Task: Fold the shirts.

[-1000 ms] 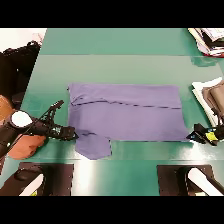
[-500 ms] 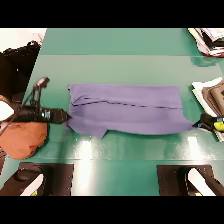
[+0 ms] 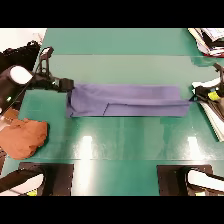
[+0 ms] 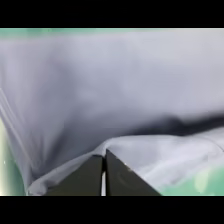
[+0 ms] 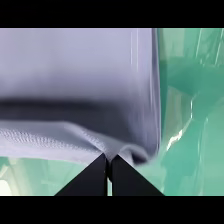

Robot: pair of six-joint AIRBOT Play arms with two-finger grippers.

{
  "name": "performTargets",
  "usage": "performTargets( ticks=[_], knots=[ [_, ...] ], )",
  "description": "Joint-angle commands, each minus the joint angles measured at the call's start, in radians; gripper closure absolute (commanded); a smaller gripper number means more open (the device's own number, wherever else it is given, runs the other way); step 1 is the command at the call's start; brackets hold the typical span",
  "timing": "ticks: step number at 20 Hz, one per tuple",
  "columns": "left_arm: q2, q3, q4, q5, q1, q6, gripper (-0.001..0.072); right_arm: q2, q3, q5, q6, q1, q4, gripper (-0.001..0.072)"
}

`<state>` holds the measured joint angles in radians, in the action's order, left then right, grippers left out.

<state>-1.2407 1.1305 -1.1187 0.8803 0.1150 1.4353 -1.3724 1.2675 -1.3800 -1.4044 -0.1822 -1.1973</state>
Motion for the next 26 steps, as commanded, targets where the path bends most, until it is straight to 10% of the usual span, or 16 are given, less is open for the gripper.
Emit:
performTargets(
  ticks=[1, 6, 7, 8, 10, 11, 15, 17, 18, 26],
  knots=[
    [-0.158, 0.105, -0.008, -0.124, 0.0, -0.003, 0.0684, -0.159, 0.157, 0.016, -0.013, 0.023, 0.003, 0.0697],
    [-0.235, 0.158, -0.007, -0.164, -0.001, -0.003, 0.0682, -0.318, 0.322, 0.018, -0.009, 0.02, 0.09, 0.0664],
    [-0.234, 0.158, -0.007, -0.164, -0.001, -0.003, 0.068, -0.336, 0.344, 0.019, -0.004, 0.019, 0.106, 0.0472],
    [-0.234, 0.164, -0.007, -0.152, 0.0, -0.003, 0.0506, -0.349, 0.366, 0.014, -0.004, 0.019, 0.106, 0.026],
    [-0.233, 0.197, -0.007, -0.079, 0.0, -0.003, 0.0169, -0.354, 0.38, -0.024, 0.037, 0.007, 0.106, 0.0211],
    [-0.231, 0.222, -0.007, -0.025, 0.0, -0.003, 0.0169, -0.355, 0.38, -0.055, 0.048, -0.007, 0.105, 0.0211],
    [-0.225, 0.278, 0.009, 0.126, 0.0, -0.003, 0.0172, -0.355, 0.311, -0.147, 0.09, -0.092, 0.109, 0.0204],
    [-0.226, 0.278, 0.021, 0.133, 0.0, -0.003, 0.0627, -0.355, 0.235, -0.131, 0.125, -0.137, 0.166, 0.0204],
    [-0.227, 0.278, 0.031, 0.126, 0.0, -0.002, 0.0675, -0.355, 0.194, -0.109, 0.143, -0.157, 0.217, 0.0203],
    [-0.301, 0.274, 0.102, 0.079, 0.084, -0.002, 0.0684, -0.405, 0.097, 0.008, 0.185, -0.094, 0.289, 0.0214]
  ],
)
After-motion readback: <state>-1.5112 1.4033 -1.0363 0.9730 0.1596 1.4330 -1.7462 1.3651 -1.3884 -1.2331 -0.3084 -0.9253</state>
